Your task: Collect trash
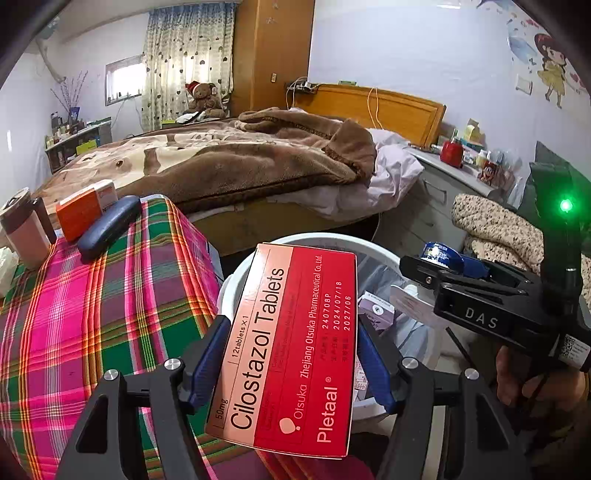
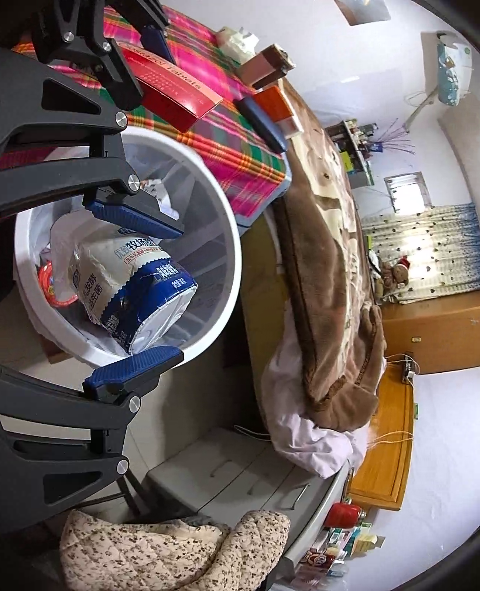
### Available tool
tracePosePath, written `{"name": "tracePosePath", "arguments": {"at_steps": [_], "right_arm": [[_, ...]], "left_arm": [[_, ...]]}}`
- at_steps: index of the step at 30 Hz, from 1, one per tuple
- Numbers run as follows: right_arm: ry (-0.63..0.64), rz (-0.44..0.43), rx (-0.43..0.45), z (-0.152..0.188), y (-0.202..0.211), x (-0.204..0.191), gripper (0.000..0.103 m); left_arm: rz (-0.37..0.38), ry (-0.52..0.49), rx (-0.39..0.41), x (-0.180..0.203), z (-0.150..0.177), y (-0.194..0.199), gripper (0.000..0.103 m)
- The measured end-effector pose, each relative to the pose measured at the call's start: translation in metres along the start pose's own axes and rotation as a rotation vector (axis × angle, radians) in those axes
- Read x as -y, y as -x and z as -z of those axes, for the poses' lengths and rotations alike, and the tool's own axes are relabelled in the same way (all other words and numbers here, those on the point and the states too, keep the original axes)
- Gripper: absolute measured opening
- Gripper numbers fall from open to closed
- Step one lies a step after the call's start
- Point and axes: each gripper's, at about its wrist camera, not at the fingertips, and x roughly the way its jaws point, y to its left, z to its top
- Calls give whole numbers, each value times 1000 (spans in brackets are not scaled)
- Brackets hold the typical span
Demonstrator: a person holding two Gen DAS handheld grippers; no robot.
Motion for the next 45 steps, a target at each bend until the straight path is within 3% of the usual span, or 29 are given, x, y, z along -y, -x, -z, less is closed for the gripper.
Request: {"name": "tracePosePath", "arguments": {"at_steps": [11, 22, 36, 45], "right_arm": [[-6, 4, 3, 1, 0, 3, 69], [-11, -5, 87, 10, 40, -11, 69], [6, -21, 155, 45, 83, -43, 68], [7, -21, 177, 66, 96, -60, 68]], "left_arm": [[-27, 22, 0, -4, 2, -3, 73], [-62, 40, 31, -8, 13, 23, 73], [-176, 101, 115, -22, 50, 91, 73], [-270, 116, 132, -28, 75, 115, 73]]}}
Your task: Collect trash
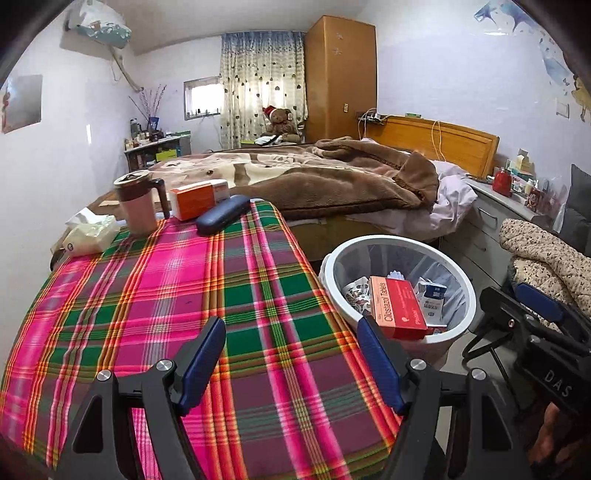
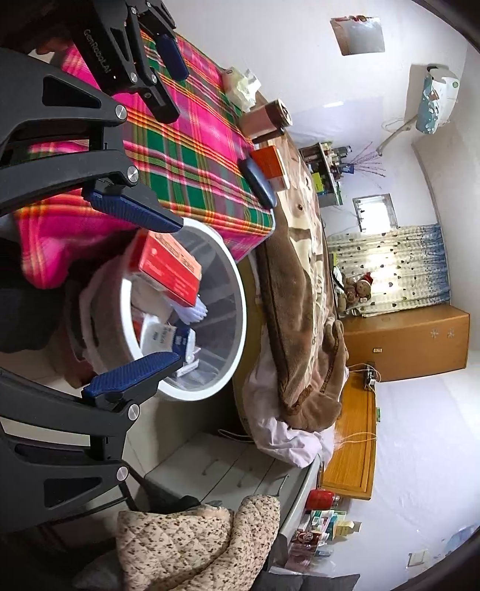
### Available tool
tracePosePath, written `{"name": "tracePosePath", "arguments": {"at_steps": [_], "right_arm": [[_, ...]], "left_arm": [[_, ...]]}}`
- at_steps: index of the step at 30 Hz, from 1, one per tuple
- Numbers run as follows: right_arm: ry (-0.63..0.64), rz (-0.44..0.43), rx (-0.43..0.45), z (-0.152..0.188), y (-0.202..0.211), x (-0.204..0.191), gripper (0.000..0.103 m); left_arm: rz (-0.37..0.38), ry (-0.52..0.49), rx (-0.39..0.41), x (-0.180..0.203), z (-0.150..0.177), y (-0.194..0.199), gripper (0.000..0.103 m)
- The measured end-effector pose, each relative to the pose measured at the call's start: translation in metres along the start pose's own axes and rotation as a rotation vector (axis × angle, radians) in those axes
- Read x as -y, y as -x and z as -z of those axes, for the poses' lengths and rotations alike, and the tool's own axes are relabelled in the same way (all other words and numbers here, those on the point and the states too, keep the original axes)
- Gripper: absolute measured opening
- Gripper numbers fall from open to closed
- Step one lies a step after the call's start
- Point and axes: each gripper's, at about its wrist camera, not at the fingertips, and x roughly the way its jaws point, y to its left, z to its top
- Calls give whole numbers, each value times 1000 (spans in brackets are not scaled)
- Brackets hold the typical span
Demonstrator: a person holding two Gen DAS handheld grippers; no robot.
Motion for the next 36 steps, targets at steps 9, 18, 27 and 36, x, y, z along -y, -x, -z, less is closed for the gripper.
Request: {"name": "tracePosePath", "arguments": {"at_steps": [9, 18, 27, 36], "right_arm": [[48, 24, 35, 13, 13, -19, 68], [24, 64, 73, 16, 21, -18, 68], [28, 73, 92, 18, 25, -22, 68], [34, 72, 94, 19, 26, -23, 68]], "left_arm": [[-34, 16, 25, -7, 15, 15, 73], [-52, 19, 48, -8, 20, 22, 73], [-50, 29, 60, -10, 23, 28, 73], [-50, 32, 60, -10, 23, 29, 73]]}}
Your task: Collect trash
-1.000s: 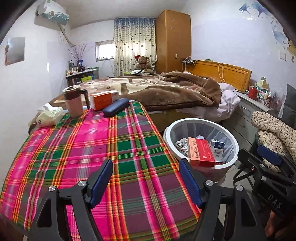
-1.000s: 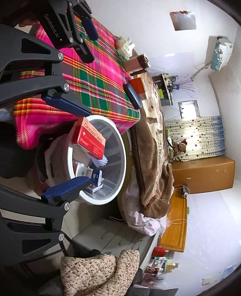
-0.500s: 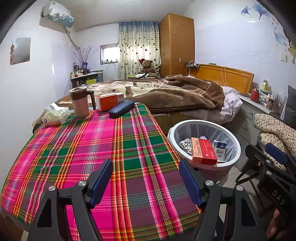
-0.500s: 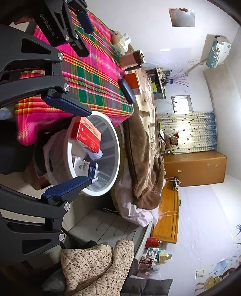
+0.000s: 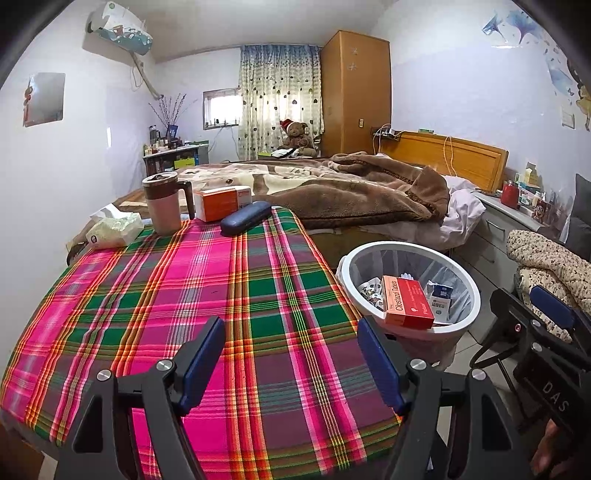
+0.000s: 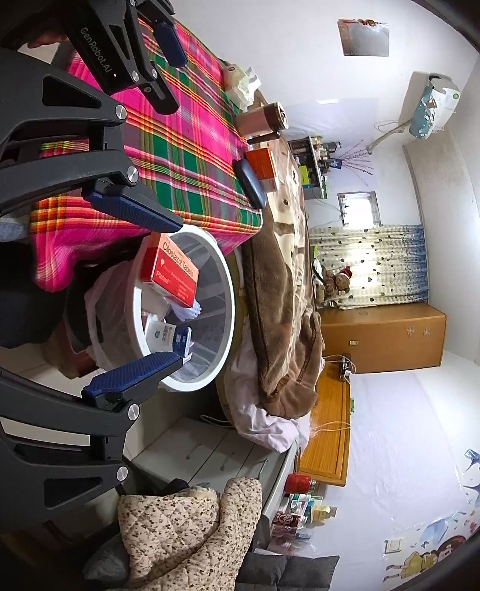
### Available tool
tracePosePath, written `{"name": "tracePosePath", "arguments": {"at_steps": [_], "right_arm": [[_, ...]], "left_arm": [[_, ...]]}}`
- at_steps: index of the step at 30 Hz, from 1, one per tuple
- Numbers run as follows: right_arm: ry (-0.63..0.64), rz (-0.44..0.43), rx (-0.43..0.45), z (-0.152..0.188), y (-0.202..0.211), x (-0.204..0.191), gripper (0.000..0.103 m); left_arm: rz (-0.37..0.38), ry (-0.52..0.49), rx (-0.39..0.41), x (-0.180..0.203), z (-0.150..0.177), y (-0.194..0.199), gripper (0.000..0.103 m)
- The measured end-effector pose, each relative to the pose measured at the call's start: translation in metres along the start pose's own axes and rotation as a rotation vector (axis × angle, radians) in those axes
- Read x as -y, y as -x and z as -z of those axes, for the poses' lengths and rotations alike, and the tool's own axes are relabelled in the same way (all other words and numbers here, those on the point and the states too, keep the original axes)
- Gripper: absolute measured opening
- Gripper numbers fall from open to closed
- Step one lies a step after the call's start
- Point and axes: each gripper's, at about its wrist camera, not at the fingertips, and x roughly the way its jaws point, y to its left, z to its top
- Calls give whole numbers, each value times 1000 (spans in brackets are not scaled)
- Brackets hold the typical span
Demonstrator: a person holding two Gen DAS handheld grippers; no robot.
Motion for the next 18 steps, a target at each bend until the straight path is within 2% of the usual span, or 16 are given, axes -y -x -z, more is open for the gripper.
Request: {"name": "tracePosePath", "arguments": {"at_steps": [18], "right_arm": [[2, 0, 2, -2, 1, -1, 68]], "left_arm": [[8, 4, -7, -2, 1, 0, 73]]}}
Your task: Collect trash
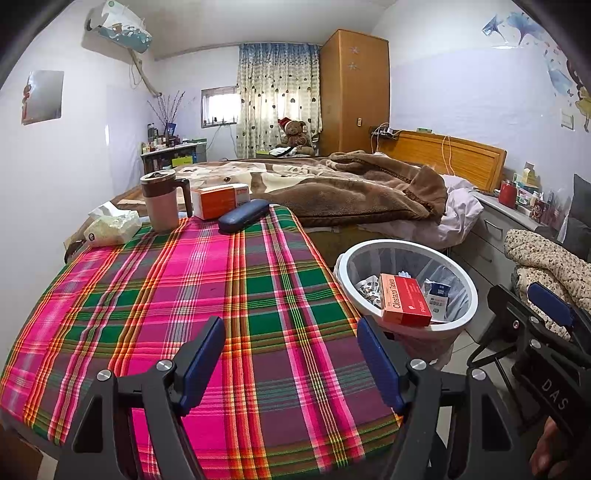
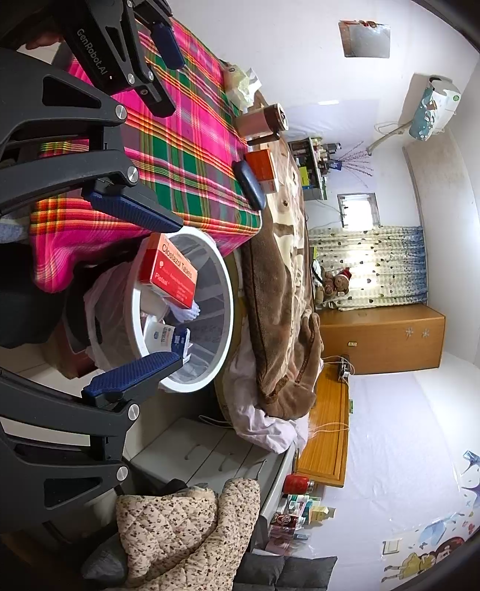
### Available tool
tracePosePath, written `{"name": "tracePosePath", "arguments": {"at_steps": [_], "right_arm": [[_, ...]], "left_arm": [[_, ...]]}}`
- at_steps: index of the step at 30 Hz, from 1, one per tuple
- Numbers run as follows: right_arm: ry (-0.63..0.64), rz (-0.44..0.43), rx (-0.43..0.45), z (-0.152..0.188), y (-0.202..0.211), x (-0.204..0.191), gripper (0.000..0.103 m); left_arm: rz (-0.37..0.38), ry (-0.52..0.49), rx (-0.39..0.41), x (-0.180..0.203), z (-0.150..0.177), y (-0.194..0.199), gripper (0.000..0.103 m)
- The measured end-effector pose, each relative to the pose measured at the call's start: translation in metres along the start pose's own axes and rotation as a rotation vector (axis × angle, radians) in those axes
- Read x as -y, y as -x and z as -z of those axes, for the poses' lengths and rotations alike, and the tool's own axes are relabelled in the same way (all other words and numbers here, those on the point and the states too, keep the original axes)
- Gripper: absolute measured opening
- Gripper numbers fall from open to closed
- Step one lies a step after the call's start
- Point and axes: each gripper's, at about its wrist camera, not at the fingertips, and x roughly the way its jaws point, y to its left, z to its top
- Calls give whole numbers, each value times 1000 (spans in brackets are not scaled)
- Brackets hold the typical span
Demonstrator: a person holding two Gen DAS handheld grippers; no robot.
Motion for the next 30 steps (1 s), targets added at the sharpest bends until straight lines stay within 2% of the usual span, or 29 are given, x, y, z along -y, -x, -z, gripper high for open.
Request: {"name": "tracePosePath", "arguments": {"at_steps": [30], "right_arm": [[4, -7, 5, -2, -1, -2, 68]], "left_arm": [[-2, 1, 5, 0, 0, 1, 73]]}}
